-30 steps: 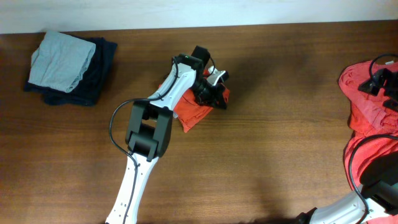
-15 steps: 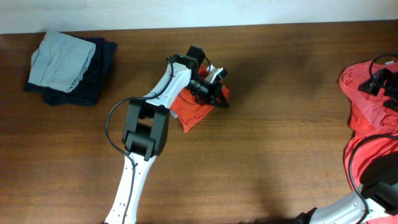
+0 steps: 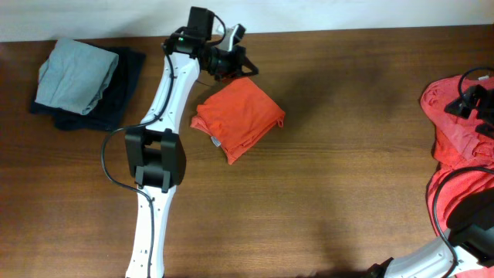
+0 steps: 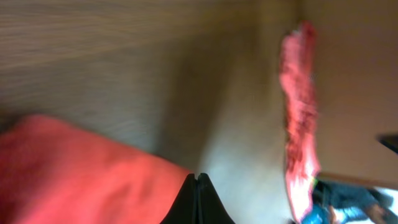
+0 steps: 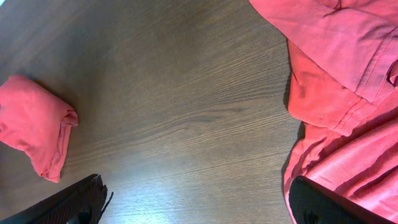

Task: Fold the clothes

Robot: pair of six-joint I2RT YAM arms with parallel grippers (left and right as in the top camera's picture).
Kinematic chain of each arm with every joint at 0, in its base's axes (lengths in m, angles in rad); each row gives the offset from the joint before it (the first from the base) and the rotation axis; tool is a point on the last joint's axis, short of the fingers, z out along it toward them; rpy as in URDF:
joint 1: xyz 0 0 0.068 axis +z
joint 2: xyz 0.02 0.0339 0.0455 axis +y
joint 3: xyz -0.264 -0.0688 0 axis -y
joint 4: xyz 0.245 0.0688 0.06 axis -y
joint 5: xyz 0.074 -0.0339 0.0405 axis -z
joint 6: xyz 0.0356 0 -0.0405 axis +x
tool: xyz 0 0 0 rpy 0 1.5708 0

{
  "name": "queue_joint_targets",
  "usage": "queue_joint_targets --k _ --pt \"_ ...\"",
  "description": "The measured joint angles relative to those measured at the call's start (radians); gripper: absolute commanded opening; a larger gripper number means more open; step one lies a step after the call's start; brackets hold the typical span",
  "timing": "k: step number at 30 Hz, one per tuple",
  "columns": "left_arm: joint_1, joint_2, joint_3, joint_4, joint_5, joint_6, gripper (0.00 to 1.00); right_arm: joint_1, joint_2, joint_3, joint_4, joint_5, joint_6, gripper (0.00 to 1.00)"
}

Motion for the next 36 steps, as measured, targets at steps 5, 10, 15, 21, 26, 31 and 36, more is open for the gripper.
queue_joint_targets --k 5,10,15,21,26,31,36 --pt "-0.012 0.0 -0.043 0.053 -0.096 -0.018 0.01 0.0 0.0 0.0 0.0 0.0 0.0 0.99" --pt "-0.022 0.0 -0.121 0.126 -0.13 -0.041 0.0 0.0 0.0 0.0 0.0 0.0 0.001 0.99" --pt "-0.018 0.014 -0.187 0.179 -0.142 -0.056 0.0 0.0 0.0 0.0 0.0 0.0 0.0 0.99" --pt "-0.013 0.042 -0.195 0.205 -0.139 -0.06 0.0 0.0 0.0 0.0 0.0 0.0 0.0 0.99" --pt "-0.005 0.06 -0.148 0.206 -0.064 -0.063 0.01 0.0 0.0 0.0 0.0 0.0 0.0 0.99" --pt "0.028 0.081 0.032 0.141 0.019 -0.091 0.01 0.0 0.0 0.0 0.0 0.0 0.001 0.99" --pt "0.104 0.068 0.182 -0.068 0.06 -0.124 0.0 0.0 0.0 0.0 0.0 0.0 0.0 0.99"
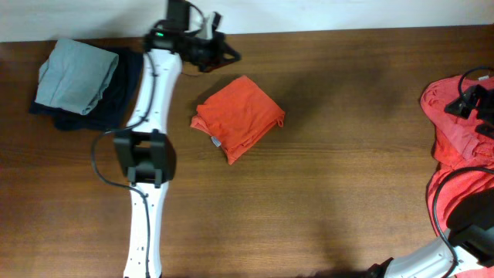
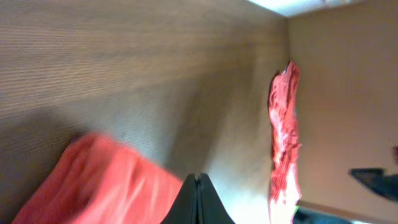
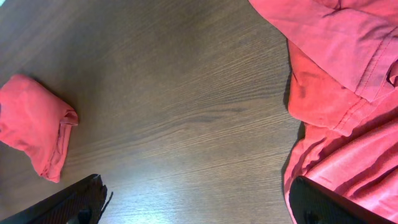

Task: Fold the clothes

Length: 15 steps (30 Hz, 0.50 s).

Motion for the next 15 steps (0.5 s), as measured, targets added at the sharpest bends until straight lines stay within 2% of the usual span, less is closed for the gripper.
queue_joint_targets --k 7,11,15 --pt "0.117 -0.002 0.005 -0.301 -0.059 0.018 0.01 0.0 0.0 0.0 0.0 0.0 0.0 0.99" --pt "0.138 -0.001 0.005 -0.427 -0.137 0.1 0.01 0.0 0.0 0.0 0.0 0.0 0.0 0.99" --pt "0.127 0.0 0.005 -0.484 -0.171 0.182 0.01 0.0 0.0 0.0 0.0 0.0 0.0 0.99"
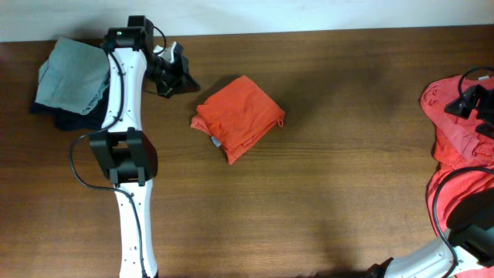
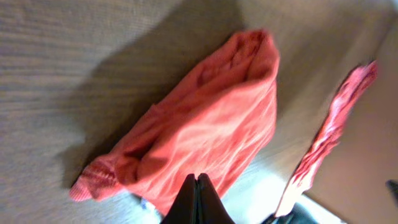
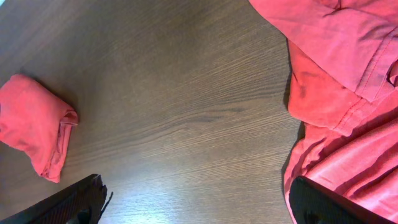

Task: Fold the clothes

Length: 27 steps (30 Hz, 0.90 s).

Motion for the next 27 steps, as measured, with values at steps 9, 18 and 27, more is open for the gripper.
queue_joint_targets --k 9,18,27 --pt "-0.022 0.072 -0.003 -0.011 -0.016 0.079 0.01 0.0 0.0 0.0 0.0 0.0 0.0 0.99" --pt "-0.02 0.171 -0.006 -0.076 -0.044 0.094 0.01 0.0 0.0 0.0 0.0 0.0 0.0 0.99" --pt "-0.023 0.171 0.071 -0.095 -0.113 0.09 0.01 0.0 0.0 0.0 0.0 0.0 0.0 0.99"
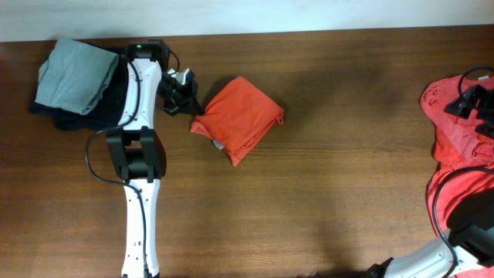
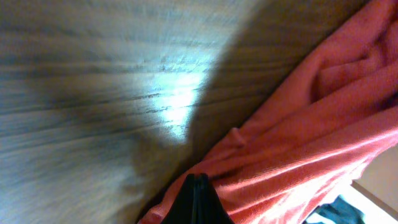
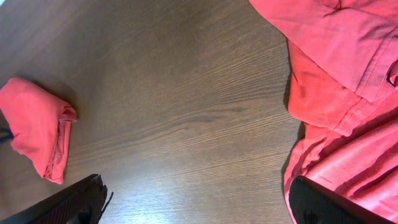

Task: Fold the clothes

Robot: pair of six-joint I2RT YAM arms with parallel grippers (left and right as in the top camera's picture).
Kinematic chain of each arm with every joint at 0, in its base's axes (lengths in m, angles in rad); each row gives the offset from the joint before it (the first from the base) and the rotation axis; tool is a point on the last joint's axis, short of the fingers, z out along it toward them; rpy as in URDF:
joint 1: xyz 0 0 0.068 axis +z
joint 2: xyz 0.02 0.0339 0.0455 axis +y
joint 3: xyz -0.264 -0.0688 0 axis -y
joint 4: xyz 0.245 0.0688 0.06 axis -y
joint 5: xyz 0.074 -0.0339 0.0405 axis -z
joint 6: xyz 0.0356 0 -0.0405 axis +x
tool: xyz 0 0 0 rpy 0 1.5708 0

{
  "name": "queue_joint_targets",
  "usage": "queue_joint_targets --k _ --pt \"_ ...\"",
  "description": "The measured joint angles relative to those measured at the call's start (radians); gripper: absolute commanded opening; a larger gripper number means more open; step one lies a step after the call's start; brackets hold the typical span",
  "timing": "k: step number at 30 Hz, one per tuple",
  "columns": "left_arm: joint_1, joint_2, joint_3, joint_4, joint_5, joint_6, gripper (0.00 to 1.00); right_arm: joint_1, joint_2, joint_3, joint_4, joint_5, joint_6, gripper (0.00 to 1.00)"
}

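A folded orange garment point(image 1: 238, 117) lies on the wooden table point(image 1: 347, 154), left of centre; it also shows as the orange garment point(image 3: 37, 130) and, close up, the orange garment point(image 2: 311, 137). My left gripper point(image 1: 187, 103) is shut with nothing in it, its tips at the garment's left edge; in the wrist view the left gripper point(image 2: 198, 179) has its fingers pressed together over the cloth's hem. A heap of unfolded red clothes point(image 1: 455, 147) lies at the right edge. My right gripper point(image 3: 198, 205) stands wide open above bare wood beside the red clothes point(image 3: 348, 93).
A stack of folded clothes, grey point(image 1: 76, 73) on top of dark navy point(image 1: 116, 96), sits at the table's far left corner. The white wall edge runs along the table's back.
My left gripper moved right and toward the front, from beside the grey stack to the orange garment's left edge, still shut. The right arm has not moved.
My left gripper was shut at the orange garment's back corner. It then stood further back near the table's far edge, then left near the grey stack, and now touches the garment's left edge. The garment and the right arm kept their places.
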Motion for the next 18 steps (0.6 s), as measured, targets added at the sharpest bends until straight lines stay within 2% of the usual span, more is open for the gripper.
queue_joint_targets --k 2,4,6,7,13,18 --pt "0.001 0.0 0.06 -0.013 -0.018 -0.001 0.12 0.0 0.0 0.0 0.0 0.0 0.0 0.99" --pt "0.002 -0.005 0.135 -0.024 -0.032 -0.003 0.52 0.0 0.0 0.0 0.0 0.0 0.001 0.99" --pt "0.002 -0.019 0.186 -0.036 -0.045 -0.005 0.85 0.0 0.0 0.0 0.0 0.0 0.001 0.99" --pt "0.002 -0.029 0.208 -0.038 -0.053 -0.005 0.98 0.0 0.0 0.0 0.0 0.0 0.001 0.99" --pt "-0.005 -0.084 0.249 -0.038 -0.077 0.035 0.99 0.0 0.0 0.0 0.0 0.0 0.0 0.99" --pt "-0.039 -0.089 0.158 -0.038 -0.134 0.085 0.99 0.0 0.0 0.0 0.0 0.0 0.0 0.99"
